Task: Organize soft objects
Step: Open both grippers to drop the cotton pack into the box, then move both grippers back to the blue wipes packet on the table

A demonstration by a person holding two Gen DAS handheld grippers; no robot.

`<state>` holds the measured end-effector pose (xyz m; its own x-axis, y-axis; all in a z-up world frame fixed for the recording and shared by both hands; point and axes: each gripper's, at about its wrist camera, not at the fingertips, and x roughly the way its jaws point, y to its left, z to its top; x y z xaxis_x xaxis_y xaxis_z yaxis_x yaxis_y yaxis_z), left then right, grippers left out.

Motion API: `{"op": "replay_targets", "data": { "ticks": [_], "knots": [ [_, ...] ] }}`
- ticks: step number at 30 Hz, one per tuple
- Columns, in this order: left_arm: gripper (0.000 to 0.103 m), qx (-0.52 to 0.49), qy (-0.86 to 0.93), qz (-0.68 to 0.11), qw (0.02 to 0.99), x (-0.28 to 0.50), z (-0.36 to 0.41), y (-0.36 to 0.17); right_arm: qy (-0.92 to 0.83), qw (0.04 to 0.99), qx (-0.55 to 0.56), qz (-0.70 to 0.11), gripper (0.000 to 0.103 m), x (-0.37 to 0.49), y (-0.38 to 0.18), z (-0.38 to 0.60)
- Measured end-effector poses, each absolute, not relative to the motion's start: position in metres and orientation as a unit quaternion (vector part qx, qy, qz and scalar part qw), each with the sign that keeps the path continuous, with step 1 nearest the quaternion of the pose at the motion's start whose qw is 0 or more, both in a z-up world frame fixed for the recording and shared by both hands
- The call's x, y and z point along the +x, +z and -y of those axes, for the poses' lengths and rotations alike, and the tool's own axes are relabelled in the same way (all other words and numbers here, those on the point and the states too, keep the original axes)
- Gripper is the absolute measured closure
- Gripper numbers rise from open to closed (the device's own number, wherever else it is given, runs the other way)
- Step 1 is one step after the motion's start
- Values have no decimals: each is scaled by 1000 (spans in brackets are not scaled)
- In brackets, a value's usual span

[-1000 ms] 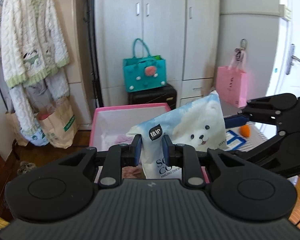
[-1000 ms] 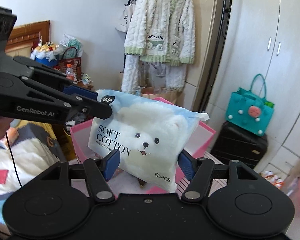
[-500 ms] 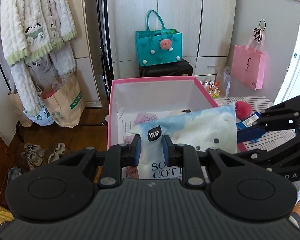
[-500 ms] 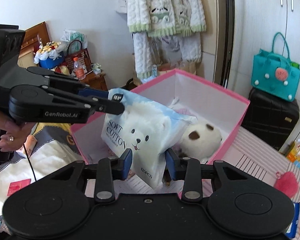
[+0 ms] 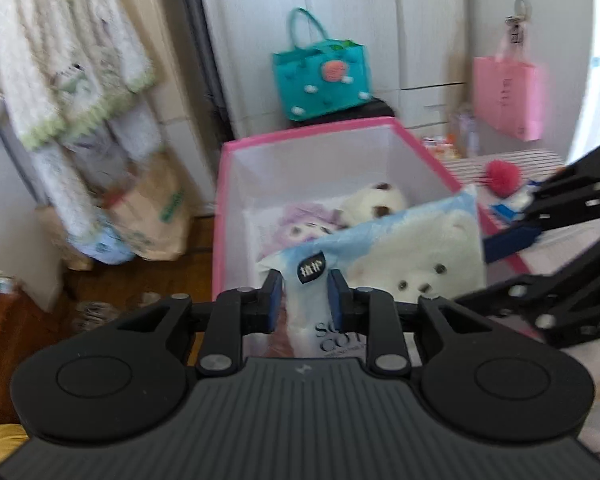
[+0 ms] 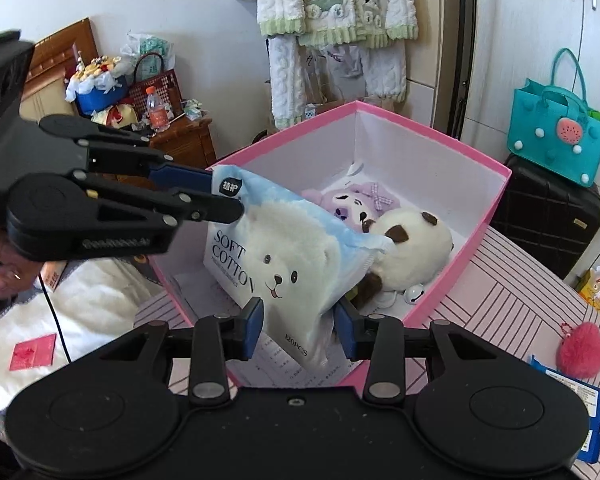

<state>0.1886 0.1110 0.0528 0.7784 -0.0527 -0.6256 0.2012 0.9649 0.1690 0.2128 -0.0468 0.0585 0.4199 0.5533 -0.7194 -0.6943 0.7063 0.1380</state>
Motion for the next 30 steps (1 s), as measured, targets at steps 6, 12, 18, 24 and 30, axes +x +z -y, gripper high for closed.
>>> {"op": "replay_targets", "data": {
  "ticks": [6, 12, 18, 24, 30],
  "knots": [
    [72, 118, -74, -349, 927, 192, -104, 61, 355, 845, -91, -390, 58, 219, 64, 49],
    [64, 114, -85, -361, 922, 175, -105, 90, 361, 848, -92, -377, 58, 207, 81, 56],
    [62, 124, -100, -362, 919, 149, -99, 117, 371, 853, -106, -350, 58, 183, 107, 61],
    [62, 123, -118, -370, 913, 124, -90, 131, 376, 860, -107, -327, 57, 160, 126, 72],
    [61, 136, -139, -333, 923, 102, -71, 139, 375, 871, -102, -300, 55, 137, 135, 94]
  ]
}}
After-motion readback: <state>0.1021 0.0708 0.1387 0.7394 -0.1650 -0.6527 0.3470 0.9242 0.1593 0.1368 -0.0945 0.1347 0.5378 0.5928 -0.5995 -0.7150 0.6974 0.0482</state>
